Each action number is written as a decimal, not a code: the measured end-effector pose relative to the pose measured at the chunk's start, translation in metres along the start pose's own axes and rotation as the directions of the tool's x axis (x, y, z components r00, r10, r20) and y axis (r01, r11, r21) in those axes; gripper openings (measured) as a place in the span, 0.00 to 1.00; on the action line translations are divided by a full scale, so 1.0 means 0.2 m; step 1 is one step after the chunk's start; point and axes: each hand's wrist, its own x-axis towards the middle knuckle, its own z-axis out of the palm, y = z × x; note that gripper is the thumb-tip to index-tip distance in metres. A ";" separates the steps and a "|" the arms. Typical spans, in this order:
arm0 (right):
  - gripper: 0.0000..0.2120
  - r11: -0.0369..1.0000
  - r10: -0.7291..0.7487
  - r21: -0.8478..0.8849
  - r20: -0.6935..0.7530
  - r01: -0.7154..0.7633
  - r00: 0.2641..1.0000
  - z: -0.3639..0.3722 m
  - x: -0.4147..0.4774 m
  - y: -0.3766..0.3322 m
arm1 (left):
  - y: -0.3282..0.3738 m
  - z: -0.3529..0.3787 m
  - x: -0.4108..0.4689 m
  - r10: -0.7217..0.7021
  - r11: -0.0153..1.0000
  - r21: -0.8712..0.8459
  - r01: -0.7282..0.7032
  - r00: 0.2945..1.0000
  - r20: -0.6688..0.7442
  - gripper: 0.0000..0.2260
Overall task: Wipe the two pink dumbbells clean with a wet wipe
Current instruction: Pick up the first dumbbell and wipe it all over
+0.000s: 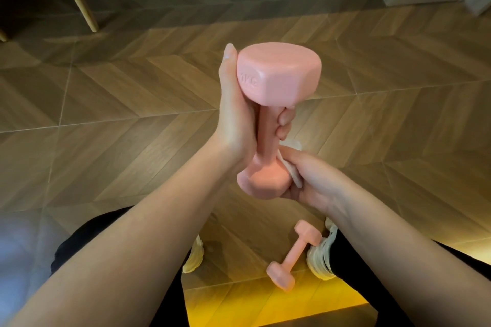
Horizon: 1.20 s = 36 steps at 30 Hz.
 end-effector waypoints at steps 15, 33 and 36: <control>0.09 0.989 0.081 0.135 -0.212 -0.053 0.974 -0.02 0.04 0.06 | -0.09 0.01 0.01 -0.096 0.846 0.482 0.229 0.954 -0.284 0.36; 0.10 0.960 0.112 -0.243 -0.130 -0.141 0.985 0.02 0.02 0.03 | -0.07 0.01 -0.02 -0.110 0.988 0.109 0.111 0.994 -0.012 0.41; 0.11 0.956 0.122 -0.253 -0.109 -0.146 0.987 0.00 0.00 0.02 | -0.07 0.01 -0.02 -0.118 0.988 0.103 0.117 0.993 0.008 0.42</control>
